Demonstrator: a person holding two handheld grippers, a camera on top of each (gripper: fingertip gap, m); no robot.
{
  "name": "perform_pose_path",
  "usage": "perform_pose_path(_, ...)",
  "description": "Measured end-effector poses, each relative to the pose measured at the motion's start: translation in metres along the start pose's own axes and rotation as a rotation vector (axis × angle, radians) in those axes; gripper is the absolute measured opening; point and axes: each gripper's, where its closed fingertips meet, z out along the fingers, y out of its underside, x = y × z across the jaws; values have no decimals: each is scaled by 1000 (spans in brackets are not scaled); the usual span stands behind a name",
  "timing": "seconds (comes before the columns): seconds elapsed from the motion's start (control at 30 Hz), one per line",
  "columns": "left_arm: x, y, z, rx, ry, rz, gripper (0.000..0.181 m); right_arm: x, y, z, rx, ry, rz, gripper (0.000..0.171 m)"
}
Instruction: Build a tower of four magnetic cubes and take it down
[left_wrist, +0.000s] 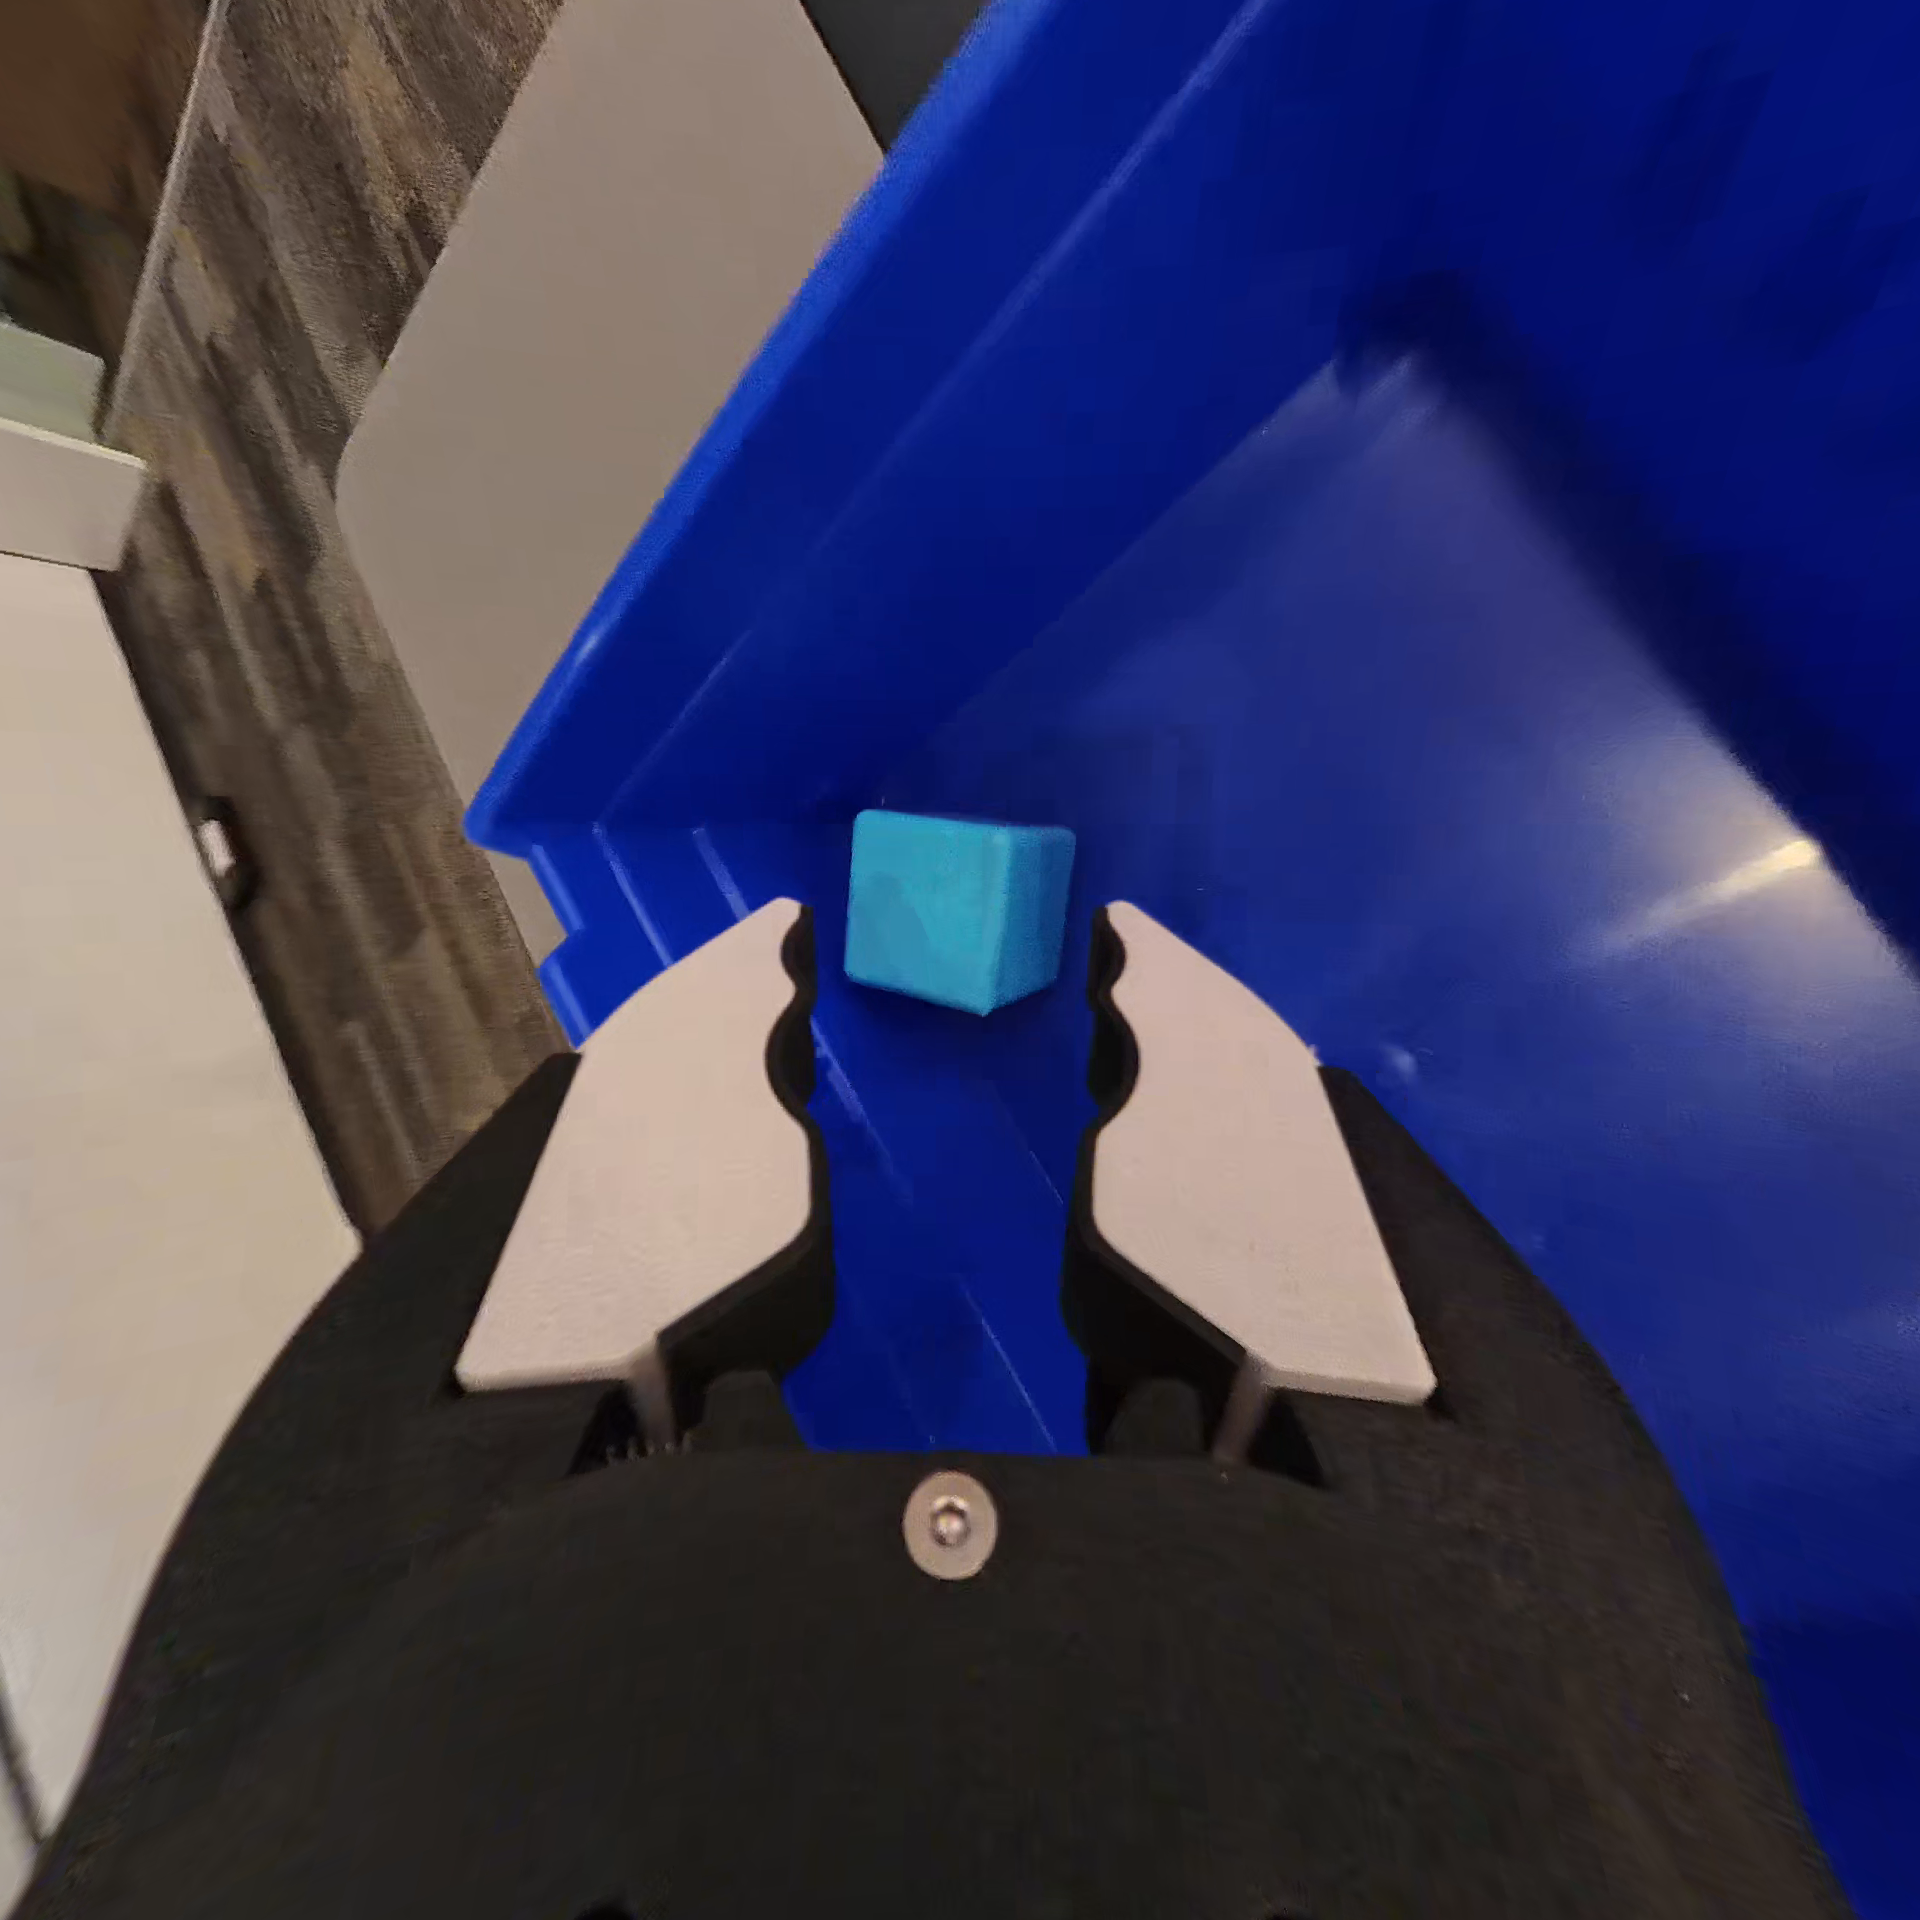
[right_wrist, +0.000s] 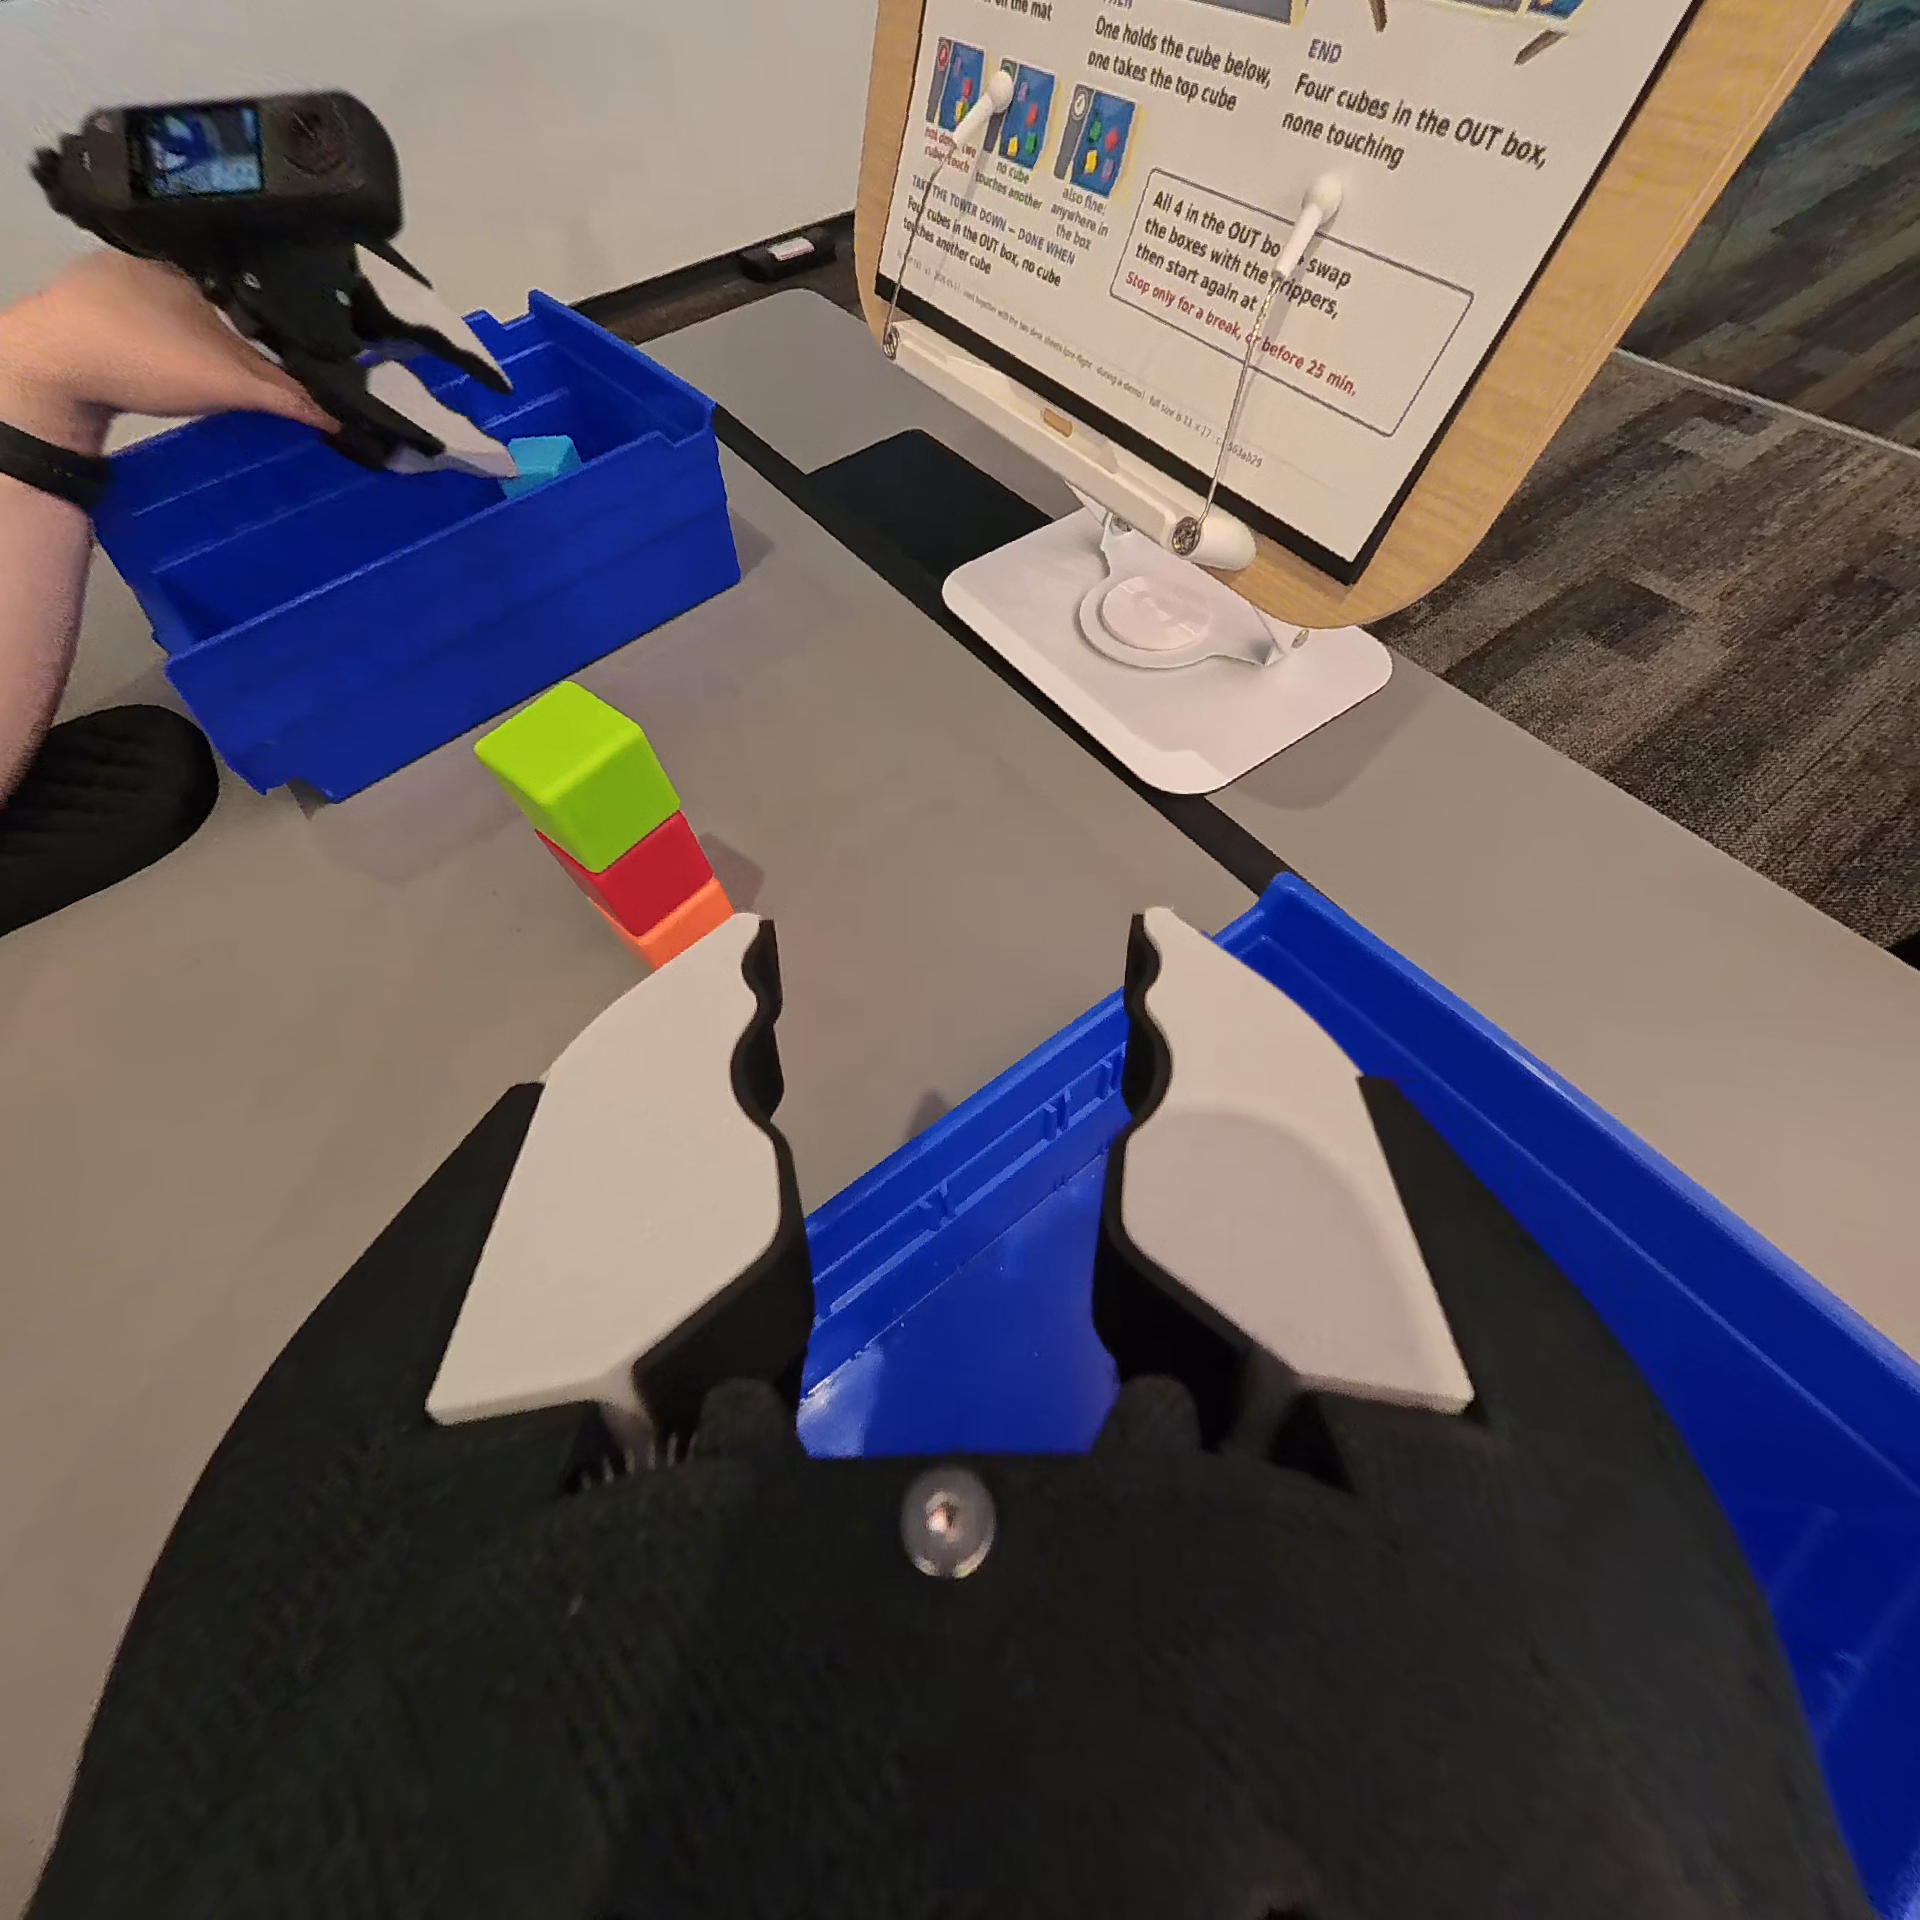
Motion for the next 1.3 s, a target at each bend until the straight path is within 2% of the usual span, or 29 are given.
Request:
perform_pose_path(0.1,5,-3,17,3,13,6,45,1,4,4,-21,-3,4,65)
perform_pose_path(0.27,5,12,37,-69,17,-4,48,0,10,9,-55,-5,-4,65)
perform_pose_path(0.53,20,22,35,-149,49,52,66,-2,12,11,-78,-12,-11,65)
perform_pose_path(0.73,31,25,23,-188,72,85,57,-3,13,12,-85,-15,-14,65)
perform_pose_path(0.9,41,29,14,-211,114,111,57,-4,15,14,-94,-20,-13,65)
perform_pose_path(1.03,47,26,4,-177,149,146,44,-6,17,16,-108,-28,-15,65)
perform_pose_path(1.07,47,24,2,-154,164,128,47,-6,18,17,-112,-31,-16,65)
perform_pose_path(1.13,34,22,3,-127,129,95,66,-6,19,18,-115,-33,-16,65)
perform_pose_path(1.23,28,21,9,-121,112,113,79,-7,20,20,-123,-36,-12,65)
perform_pose_path(1.3,34,23,17,-149,132,132,80,-7,22,22,-131,-38,-11,65)
